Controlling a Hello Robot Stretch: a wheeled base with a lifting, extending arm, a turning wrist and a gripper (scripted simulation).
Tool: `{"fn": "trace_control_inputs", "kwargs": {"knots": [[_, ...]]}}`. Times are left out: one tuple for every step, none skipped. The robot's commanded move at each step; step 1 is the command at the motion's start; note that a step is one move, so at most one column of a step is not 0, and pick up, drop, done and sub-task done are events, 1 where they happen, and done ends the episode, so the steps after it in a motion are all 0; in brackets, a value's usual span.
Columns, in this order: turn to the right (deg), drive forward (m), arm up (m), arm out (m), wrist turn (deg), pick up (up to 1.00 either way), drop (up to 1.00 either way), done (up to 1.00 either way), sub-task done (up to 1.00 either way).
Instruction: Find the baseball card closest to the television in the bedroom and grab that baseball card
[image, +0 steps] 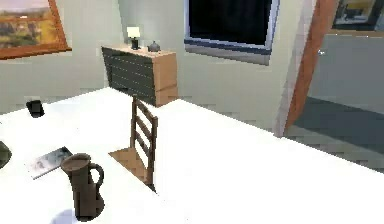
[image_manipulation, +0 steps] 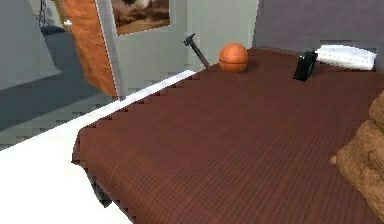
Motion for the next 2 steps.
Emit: {"fn": "trace_control_inputs", "kwargs": {"knots": [[30.0,0.00,0.00,0.00,0.0,0.00,0.00,0.00,0.00],[0.0,0.60,0.00,0.00,0.0,0.00,0.00,0.00,0.00]]}}
